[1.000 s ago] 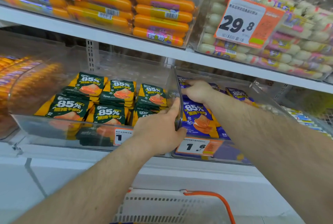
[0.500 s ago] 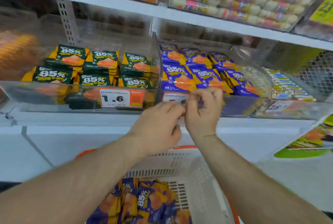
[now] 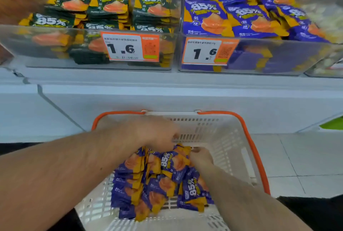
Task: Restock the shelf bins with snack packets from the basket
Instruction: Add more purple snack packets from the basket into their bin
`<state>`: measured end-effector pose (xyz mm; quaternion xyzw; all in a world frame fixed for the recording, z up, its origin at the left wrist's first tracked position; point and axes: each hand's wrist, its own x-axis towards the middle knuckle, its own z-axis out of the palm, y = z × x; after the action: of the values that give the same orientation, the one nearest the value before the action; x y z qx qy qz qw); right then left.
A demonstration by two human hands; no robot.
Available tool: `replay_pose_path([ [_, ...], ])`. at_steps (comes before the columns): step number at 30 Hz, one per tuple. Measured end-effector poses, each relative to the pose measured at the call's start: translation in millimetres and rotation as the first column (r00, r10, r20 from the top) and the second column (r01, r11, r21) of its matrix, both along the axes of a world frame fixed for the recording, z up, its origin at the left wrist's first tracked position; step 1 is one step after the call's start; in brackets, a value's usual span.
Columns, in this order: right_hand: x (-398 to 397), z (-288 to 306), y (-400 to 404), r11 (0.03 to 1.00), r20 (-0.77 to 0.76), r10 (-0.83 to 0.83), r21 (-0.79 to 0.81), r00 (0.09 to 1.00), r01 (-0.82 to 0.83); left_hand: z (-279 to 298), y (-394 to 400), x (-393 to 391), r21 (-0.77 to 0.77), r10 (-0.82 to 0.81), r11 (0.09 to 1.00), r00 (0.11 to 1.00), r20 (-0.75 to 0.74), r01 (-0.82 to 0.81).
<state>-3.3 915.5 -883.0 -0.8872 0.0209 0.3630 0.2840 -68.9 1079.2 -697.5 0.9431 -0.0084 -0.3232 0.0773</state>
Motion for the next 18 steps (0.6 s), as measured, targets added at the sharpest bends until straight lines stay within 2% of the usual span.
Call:
replay_pose_path([
  [2, -5, -11, 2, 0.968, 0.068, 0.246, -0.061, 0.967, -0.242, -10, 3, 1, 0.013, 0.004, 1.000, 1.000, -0.020, -0.003],
  [4, -8, -22, 3, 0.871, 0.191, 0.490, -0.146, 0.850, -0.469, -19, 6, 2, 0.023, 0.005, 1.000, 0.998, -0.058, -0.004],
  [6, -11, -36, 6, 0.799, 0.222, 0.601, -0.193, 0.768, -0.570, -23, 8, 2, 0.016, 0.015, 1.000, 0.996, -0.083, -0.014],
  [10, -21, -54, 12, 0.703, 0.063, 0.692, -0.285, 0.719, -0.652, -24, 7, 2, 0.015, 0.022, 1.000, 0.993, -0.115, -0.020],
  [12, -29, -58, 11, 0.678, 0.077, 0.710, -0.342, 0.700, -0.651, -24, 7, 1, 0.025, 0.028, 0.999, 0.991, -0.131, -0.025],
  [15, -37, -67, 4, 0.696, 0.151, 0.689, -0.411, 0.709, -0.589, -25, 6, 1, 0.020, 0.041, 0.999, 0.987, -0.158, -0.039],
  [18, -39, -69, -1, 0.749, 0.100, 0.612, -0.391, 0.784, -0.535, -25, 4, 0, 0.008, 0.043, 0.999, 0.983, -0.177, -0.043],
])
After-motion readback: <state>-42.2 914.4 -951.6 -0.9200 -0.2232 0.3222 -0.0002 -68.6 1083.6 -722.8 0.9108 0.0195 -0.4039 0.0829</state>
